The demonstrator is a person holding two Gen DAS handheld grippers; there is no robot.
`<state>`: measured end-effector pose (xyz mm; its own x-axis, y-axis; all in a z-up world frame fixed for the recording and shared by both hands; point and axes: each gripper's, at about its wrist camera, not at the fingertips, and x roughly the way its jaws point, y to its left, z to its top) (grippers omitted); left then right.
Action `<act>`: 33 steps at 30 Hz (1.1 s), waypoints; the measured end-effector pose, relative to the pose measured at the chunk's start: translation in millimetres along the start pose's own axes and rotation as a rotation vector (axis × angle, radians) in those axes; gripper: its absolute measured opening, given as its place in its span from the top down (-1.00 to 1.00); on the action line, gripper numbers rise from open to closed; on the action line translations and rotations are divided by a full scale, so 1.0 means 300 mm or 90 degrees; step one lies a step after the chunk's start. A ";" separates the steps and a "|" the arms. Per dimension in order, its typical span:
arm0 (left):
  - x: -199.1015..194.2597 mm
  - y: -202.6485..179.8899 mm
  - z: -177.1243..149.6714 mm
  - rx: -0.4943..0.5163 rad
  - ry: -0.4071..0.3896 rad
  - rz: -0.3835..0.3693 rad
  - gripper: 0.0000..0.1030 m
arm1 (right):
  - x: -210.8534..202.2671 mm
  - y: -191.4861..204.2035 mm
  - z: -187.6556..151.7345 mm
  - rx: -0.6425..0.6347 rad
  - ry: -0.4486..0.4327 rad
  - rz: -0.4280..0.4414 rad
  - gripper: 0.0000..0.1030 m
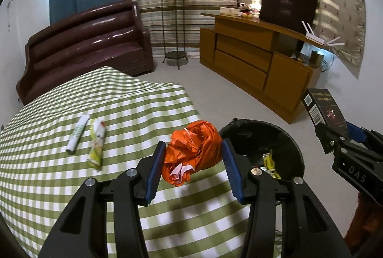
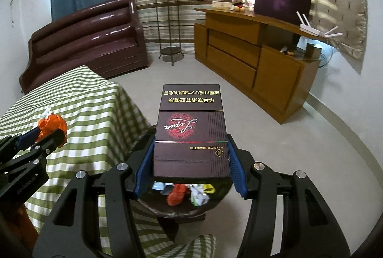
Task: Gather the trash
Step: 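Carry the orange bag and brown box over the black bin with both grippers, then open both grippers to drop the bag and box into the bin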
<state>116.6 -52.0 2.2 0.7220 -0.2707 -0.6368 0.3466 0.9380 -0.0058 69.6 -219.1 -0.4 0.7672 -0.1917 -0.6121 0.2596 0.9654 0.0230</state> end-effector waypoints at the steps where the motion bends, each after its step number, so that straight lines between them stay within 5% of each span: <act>1: 0.004 -0.012 0.003 0.003 0.000 -0.001 0.07 | 0.001 -0.008 -0.002 0.002 0.000 -0.002 -0.05; 26: 0.206 -0.175 0.039 0.057 0.036 -0.008 0.06 | 0.137 -0.064 -0.020 0.026 0.026 -0.011 -0.05; 33: 0.236 -0.188 0.041 0.068 0.042 0.000 -0.22 | 0.179 -0.064 -0.023 0.033 0.041 -0.002 -0.08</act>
<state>155.6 -126.8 -33.0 0.6819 -0.2520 -0.6867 0.4111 0.9085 0.0748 101.7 -246.8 -39.2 0.7280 -0.1813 -0.6612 0.2930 0.9542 0.0609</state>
